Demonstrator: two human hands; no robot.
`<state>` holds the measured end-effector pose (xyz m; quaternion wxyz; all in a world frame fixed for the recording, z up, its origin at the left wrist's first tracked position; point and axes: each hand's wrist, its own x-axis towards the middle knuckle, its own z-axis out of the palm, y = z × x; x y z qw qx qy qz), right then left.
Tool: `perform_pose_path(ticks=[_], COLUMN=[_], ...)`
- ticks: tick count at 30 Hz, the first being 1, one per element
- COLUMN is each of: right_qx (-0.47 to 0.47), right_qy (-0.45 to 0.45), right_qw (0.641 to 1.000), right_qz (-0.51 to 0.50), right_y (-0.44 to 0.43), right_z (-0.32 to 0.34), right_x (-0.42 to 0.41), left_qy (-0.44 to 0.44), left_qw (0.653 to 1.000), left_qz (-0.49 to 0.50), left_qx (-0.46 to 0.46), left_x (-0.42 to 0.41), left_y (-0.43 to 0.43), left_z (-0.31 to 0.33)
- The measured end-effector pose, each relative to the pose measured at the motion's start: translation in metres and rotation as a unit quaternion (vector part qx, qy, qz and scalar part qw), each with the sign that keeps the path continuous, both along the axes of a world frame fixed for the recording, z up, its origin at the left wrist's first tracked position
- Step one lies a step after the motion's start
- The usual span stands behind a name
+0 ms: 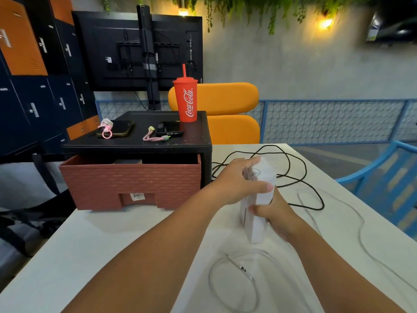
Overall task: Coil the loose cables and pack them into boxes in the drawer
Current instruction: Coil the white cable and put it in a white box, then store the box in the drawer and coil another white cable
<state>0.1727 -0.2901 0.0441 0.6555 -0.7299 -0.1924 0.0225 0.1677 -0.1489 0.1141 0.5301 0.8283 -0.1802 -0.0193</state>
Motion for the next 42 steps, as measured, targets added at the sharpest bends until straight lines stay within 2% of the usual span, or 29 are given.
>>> perform_pose_path(ticks=[9, 12, 18, 22, 25, 29, 32, 34, 38, 42], right_qx=[0.017, 0.02, 0.022, -0.063, -0.119, -0.275, -0.407, -0.461, -0.482, -0.502], right_qy=[0.053, 0.061, -0.053, -0.144, -0.165, -0.149, -0.105, -0.1, -0.121, -0.147], right_qw=[0.998, 0.997, 0.98, 0.968, 0.966, 0.942, 0.902, 0.878, 0.862, 0.845], right_qz=[0.018, -0.042, -0.189, -0.197, -0.16, -0.122, -0.099, -0.083, -0.105, -0.111], right_y=[-0.014, -0.019, -0.004, 0.036, 0.077, 0.129, 0.148, 0.152, 0.153, 0.152], right_z=[0.007, 0.032, 0.112, 0.153, 0.164, 0.144, 0.123, 0.115, 0.114, 0.115], right_x=[-0.012, -0.021, -0.029, -0.028, -0.016, 0.03, 0.066, 0.078, 0.085, 0.088], left_qy=[0.031, -0.008, -0.064, -0.084, -0.091, -0.081, -0.085, -0.087, -0.11, -0.115], left_qw=[0.999, 0.999, 0.993, 0.979, 0.962, 0.935, 0.917, 0.909, 0.886, 0.904], left_qz=[-0.024, -0.004, 0.055, 0.109, 0.143, 0.162, 0.163, 0.167, 0.165, 0.146], left_qx=[0.01, 0.032, 0.078, 0.147, 0.213, 0.304, 0.355, 0.372, 0.419, 0.385], left_x=[-0.011, -0.014, -0.02, -0.018, -0.015, -0.01, -0.005, -0.002, 0.003, -0.005], left_y=[0.013, 0.026, 0.075, 0.117, 0.148, 0.178, 0.193, 0.197, 0.196, 0.198], left_z=[0.01, 0.024, 0.051, 0.055, 0.05, 0.042, 0.034, 0.029, 0.023, 0.024])
